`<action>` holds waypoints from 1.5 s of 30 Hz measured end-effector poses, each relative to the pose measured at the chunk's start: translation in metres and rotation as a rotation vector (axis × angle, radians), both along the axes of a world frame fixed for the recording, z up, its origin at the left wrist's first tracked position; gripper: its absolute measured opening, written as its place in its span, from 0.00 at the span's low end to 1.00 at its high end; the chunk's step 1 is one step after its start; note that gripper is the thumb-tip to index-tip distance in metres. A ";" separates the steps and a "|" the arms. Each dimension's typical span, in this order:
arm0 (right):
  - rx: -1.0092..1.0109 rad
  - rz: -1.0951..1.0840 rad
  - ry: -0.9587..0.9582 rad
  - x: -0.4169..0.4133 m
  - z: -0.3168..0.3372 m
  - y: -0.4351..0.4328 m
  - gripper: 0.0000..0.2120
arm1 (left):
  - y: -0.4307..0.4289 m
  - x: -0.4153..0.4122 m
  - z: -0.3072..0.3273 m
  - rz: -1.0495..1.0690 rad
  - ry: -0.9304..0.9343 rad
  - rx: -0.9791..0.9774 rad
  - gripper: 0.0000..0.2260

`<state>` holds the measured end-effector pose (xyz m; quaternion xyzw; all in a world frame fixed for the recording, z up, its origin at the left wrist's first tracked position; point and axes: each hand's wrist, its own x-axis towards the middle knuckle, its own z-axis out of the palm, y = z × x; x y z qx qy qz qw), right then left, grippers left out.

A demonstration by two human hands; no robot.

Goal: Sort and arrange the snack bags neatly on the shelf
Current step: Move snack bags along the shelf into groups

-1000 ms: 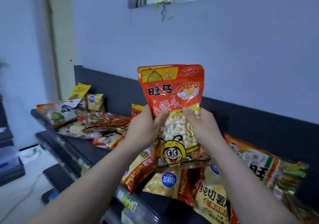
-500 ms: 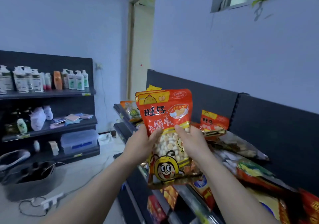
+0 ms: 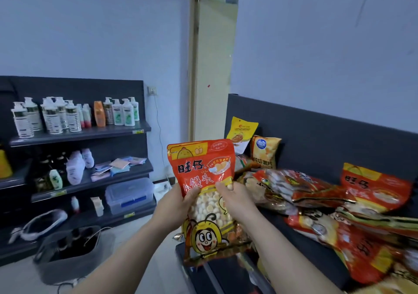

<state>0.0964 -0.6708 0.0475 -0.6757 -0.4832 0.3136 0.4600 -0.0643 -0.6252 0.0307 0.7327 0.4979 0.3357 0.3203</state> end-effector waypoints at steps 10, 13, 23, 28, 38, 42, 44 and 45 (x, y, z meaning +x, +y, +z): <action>0.033 0.062 -0.027 -0.010 -0.004 0.134 0.16 | 0.140 -0.009 -0.011 0.034 0.023 -0.032 0.16; 0.057 0.066 -0.001 -0.004 0.002 0.180 0.10 | 0.191 -0.004 -0.006 0.066 0.082 0.022 0.17; 0.054 0.112 -0.018 0.026 0.033 0.356 0.16 | 0.356 0.021 0.033 0.133 0.060 0.130 0.17; 0.047 0.127 0.002 0.037 0.036 0.427 0.12 | 0.432 0.035 0.047 0.130 0.090 0.152 0.19; -0.058 -0.123 0.012 0.068 0.020 0.555 0.12 | 0.607 0.092 0.043 -0.143 0.212 0.204 0.17; -0.125 -0.272 0.049 0.081 0.013 0.588 0.09 | 0.662 0.124 0.031 -0.306 0.260 0.150 0.17; -0.167 -0.396 0.060 0.089 0.010 0.600 0.09 | 0.682 0.143 0.024 -0.386 0.263 0.124 0.17; -0.191 -0.467 0.056 0.094 0.007 0.604 0.12 | 0.689 0.153 0.019 -0.432 0.261 0.107 0.17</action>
